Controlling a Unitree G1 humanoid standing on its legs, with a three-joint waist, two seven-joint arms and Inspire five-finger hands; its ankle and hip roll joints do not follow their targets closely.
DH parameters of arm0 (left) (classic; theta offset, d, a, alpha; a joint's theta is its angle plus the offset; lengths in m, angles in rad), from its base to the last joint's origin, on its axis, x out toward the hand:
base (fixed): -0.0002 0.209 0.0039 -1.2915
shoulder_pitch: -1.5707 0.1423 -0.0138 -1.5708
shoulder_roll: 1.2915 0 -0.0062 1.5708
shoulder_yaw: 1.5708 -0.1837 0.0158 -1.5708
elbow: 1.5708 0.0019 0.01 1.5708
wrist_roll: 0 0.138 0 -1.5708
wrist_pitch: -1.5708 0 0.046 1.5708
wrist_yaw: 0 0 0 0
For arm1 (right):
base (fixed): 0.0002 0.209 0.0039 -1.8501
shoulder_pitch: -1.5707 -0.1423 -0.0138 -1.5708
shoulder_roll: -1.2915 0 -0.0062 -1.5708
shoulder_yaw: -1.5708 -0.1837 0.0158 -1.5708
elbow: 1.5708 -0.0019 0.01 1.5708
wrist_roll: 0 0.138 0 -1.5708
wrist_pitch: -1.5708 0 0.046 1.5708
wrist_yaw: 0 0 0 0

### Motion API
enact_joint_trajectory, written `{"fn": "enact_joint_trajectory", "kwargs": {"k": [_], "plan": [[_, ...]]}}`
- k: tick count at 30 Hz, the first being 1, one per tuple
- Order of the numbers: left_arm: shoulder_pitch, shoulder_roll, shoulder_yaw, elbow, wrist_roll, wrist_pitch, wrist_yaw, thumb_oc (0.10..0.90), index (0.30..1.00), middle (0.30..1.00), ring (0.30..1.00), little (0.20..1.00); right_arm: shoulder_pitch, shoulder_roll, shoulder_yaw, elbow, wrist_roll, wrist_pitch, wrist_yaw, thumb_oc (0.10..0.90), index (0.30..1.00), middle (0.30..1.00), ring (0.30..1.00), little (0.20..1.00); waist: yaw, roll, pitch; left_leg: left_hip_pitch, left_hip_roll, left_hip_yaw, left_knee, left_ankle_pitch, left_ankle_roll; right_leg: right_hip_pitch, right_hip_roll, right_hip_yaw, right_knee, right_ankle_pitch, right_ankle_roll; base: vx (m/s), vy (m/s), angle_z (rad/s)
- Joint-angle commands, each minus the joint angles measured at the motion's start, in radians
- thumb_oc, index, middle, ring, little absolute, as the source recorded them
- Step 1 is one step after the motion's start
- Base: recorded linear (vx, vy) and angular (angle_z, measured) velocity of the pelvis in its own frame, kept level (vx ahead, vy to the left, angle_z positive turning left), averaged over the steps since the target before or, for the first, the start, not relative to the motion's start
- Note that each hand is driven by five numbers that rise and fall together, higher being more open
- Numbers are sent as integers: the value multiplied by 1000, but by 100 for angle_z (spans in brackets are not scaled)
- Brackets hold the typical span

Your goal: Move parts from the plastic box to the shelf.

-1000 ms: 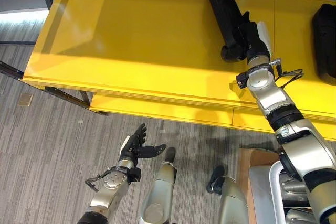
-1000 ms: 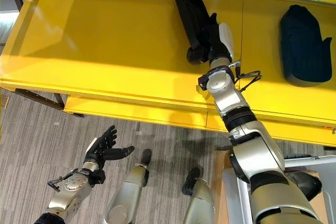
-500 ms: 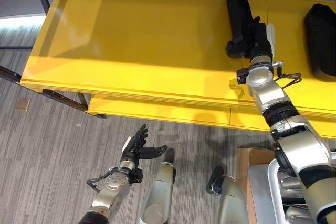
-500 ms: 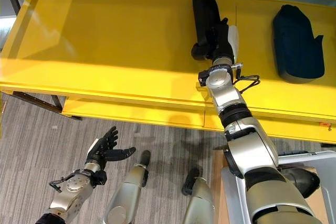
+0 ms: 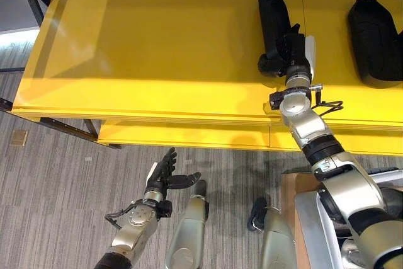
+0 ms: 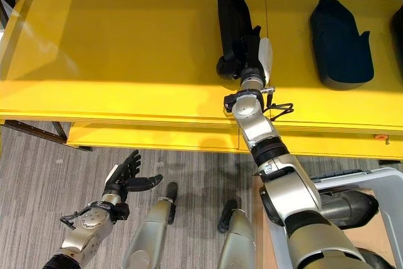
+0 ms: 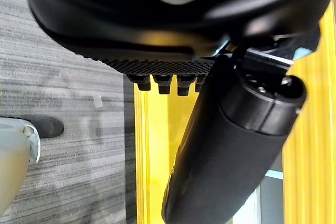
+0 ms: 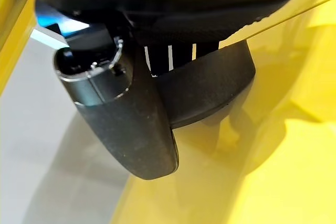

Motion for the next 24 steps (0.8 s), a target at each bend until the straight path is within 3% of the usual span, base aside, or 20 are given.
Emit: {"fn": "enact_joint_trajectory", "kwargs": {"k": [1,11,12,24], "plan": [[4,4,-7,-93,-5,-77,20,900,1000,1000,1000,1000,4,-8,-22,-44,16,-45,-17,400,300,300,300,300,11,17,-23,74,58,11,23,-116,23,6,-7,38,-26,72,52,0,0,0],[15,4,-8,-96,-3,-79,27,900,1000,1000,1000,1000,32,11,-31,-61,1,-41,-28,400,300,300,300,300,14,14,-16,70,55,9,28,-115,23,9,-12,35,-27,74,52,0,0,0],[16,4,-7,-98,-6,-79,28,900,1000,1000,1000,1000,29,13,-33,-60,13,-41,-25,900,1000,1000,1000,1000,13,13,-15,69,55,9,29,-115,22,9,-12,35,-25,73,50,0,0,0],[12,4,-7,-95,-8,-76,31,900,1000,1000,1000,1000,14,7,-4,-69,-1,-35,1,900,1000,1000,1000,1000,11,5,-11,61,57,9,38,-117,20,4,-10,39,-22,73,50,0,0,0]]}}
